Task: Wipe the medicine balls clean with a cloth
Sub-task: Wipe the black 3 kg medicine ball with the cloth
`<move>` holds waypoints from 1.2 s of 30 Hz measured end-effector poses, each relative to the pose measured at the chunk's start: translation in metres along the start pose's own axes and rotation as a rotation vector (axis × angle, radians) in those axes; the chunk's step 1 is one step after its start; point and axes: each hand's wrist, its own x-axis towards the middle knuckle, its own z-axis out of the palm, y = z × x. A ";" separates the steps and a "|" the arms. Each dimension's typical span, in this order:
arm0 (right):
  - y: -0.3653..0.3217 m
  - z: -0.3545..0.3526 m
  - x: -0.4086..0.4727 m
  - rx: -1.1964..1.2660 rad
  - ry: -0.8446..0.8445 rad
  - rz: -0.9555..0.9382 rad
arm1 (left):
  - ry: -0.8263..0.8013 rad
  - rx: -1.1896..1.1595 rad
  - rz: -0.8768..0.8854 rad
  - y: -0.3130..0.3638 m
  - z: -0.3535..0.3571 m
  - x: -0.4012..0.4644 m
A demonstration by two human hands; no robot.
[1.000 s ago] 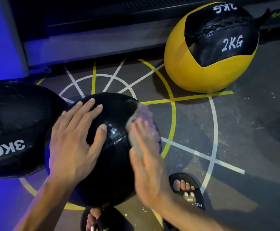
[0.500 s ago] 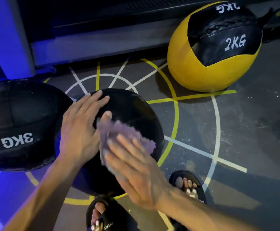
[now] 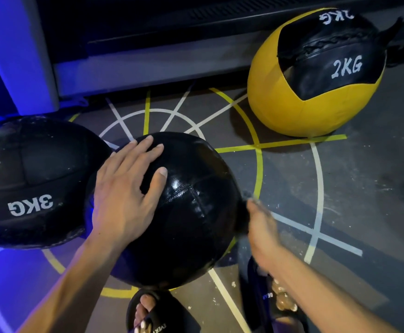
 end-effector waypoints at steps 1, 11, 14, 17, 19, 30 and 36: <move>-0.003 0.009 -0.008 -0.020 -0.048 -0.039 | 0.005 0.003 -0.005 0.001 0.000 0.000; -0.017 0.007 -0.016 -0.312 -0.267 -0.546 | 0.010 0.016 -0.003 0.004 -0.001 -0.006; -0.012 -0.007 0.008 -0.238 -0.183 -0.275 | 0.007 0.023 -0.003 0.010 -0.002 -0.013; -0.011 -0.004 0.021 -0.174 -0.154 -0.213 | -0.001 0.024 -0.011 0.014 -0.009 -0.020; -0.013 -0.003 0.022 -0.151 -0.138 -0.213 | -0.007 0.054 0.010 0.019 -0.021 -0.017; -0.050 0.039 -0.038 -0.562 -0.352 -0.723 | -0.095 0.151 -0.043 0.004 -0.016 -0.019; -0.047 0.023 0.005 -0.605 -0.336 -0.715 | -0.047 0.126 -0.032 0.009 -0.012 -0.033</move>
